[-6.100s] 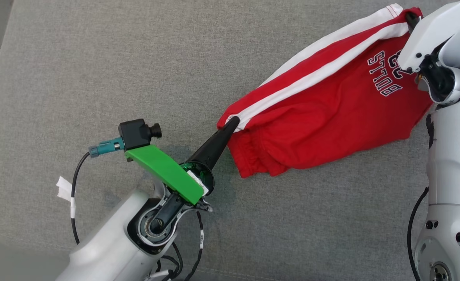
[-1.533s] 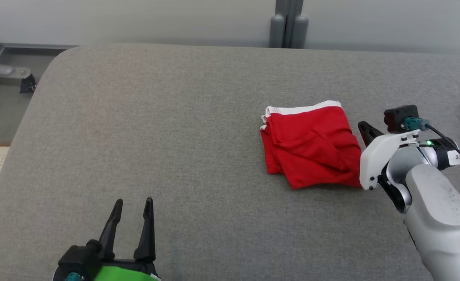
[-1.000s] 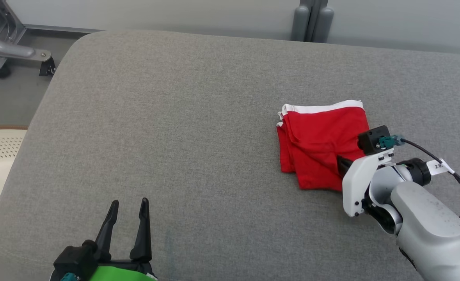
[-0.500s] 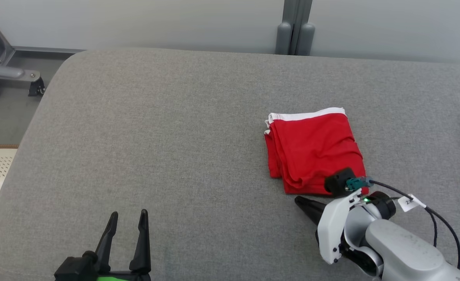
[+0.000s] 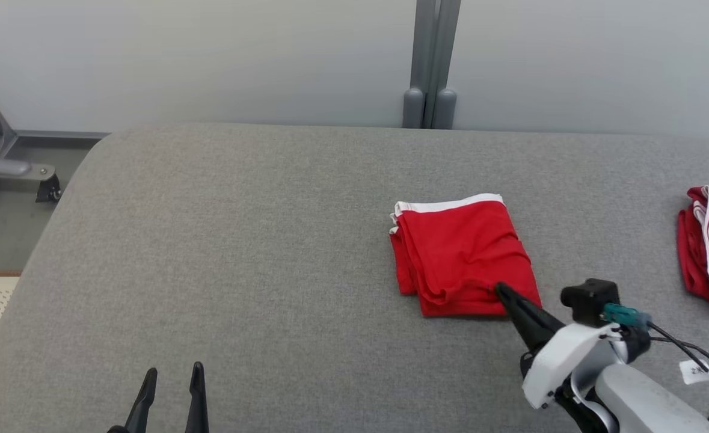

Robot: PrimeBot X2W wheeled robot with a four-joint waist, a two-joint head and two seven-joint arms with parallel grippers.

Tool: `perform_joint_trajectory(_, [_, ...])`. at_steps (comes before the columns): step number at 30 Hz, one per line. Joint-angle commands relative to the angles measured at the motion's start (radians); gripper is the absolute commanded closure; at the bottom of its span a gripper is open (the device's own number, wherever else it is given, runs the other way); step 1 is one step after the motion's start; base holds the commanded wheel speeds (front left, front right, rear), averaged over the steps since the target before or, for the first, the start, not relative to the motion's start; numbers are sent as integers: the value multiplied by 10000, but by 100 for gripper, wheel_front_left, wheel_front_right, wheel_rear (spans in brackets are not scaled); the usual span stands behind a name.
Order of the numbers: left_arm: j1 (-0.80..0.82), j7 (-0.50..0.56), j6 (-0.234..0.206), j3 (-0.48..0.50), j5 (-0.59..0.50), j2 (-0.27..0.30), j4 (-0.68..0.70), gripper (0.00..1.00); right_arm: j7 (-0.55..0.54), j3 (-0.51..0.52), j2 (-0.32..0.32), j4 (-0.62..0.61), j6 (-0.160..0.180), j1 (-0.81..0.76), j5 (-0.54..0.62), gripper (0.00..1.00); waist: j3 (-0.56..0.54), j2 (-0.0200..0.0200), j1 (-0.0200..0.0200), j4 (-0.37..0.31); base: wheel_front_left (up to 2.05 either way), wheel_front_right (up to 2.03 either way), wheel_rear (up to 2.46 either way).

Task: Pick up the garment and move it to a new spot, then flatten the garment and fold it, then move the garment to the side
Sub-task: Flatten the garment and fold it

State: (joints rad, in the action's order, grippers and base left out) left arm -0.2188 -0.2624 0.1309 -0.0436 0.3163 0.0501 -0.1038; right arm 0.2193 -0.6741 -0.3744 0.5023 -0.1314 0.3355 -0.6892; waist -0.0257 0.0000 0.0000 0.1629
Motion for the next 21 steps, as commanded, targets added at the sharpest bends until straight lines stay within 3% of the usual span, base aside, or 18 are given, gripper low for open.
perform_joint_trajectory(1, [-210,-28,-4,89,-106,14,16,0,218,441,-48,-87,16,-334,256,63,-270,0,0,-230,0,0,0])
perform_joint_trajectory(2, [-297,-28,-4,163,-146,13,3,0,320,849,-58,-155,16,-552,500,27,-329,0,0,-275,0,0,0])
perform_joint_trajectory(3, [-367,-28,-4,240,-202,14,2,0,380,1157,-57,-248,16,-738,747,4,-374,0,0,-310,0,0,0])
perform_joint_trajectory(4, [-444,-28,-4,325,-252,16,4,0,416,1557,-12,-375,16,-986,992,0,-426,0,0,-354,0,0,0])
perform_joint_trajectory(13, [-807,-27,-4,551,-510,16,-100,0,461,4999,968,-2000,16,-3277,3292,0,-609,0,0,-501,0,0,0])
perform_joint_trajectory(21, [-785,-28,-5,519,-395,16,-259,0,464,6101,1766,-2277,16,-4533,4073,0,-697,0,0,-584,0,0,0])
